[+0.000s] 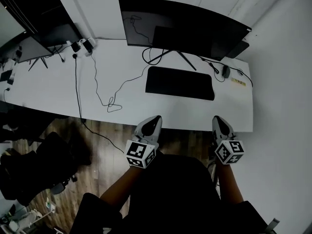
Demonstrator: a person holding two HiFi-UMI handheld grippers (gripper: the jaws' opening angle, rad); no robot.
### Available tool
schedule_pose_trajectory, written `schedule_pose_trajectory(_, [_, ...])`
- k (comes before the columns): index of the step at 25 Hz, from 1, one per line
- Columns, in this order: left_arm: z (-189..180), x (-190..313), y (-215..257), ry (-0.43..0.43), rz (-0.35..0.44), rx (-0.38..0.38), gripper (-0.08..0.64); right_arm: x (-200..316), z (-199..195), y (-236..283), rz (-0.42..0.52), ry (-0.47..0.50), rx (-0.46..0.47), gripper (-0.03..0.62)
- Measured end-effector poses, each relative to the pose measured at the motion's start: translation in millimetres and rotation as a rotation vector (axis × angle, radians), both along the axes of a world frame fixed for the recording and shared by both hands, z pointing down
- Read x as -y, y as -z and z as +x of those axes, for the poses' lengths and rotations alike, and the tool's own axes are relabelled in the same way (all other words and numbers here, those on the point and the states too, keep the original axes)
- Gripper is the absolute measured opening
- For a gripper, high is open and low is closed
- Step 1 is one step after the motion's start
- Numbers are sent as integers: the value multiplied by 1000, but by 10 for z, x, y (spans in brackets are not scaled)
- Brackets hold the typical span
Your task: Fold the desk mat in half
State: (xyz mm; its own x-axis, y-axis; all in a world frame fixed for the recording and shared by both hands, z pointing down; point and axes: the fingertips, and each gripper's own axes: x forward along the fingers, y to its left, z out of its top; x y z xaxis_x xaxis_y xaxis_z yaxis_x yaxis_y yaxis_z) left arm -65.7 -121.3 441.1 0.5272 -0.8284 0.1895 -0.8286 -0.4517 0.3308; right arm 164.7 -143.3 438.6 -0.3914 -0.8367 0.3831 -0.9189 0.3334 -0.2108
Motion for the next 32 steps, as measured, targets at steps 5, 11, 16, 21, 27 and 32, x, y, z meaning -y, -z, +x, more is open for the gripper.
schedule_pose_trajectory(5, [266,-415,130,40,27,46,21,-488,230,98,58,60,-48,1])
schedule_pose_trajectory(11, [627,-1068,168,108,42,72,21,-1073,859,38,100,79,-64,2])
schedule_pose_trajectory(16, [901,-1536,216,145,51,74,21,-1507,1129,100,144,76,-34,2])
schedule_pose_trajectory(21, [974,-1869,328,100,109,121,21,-1907,1211,314,210,52,-67,2])
schedule_pose_trajectory(27, [881,-2073,406,96,136,124,21,-2161,1264,485,228,25,-78,2])
schedule_pose_trajectory(32, [866,-2119,454,78,152,133,21,-2287,1227,508,211,8,-102,0])
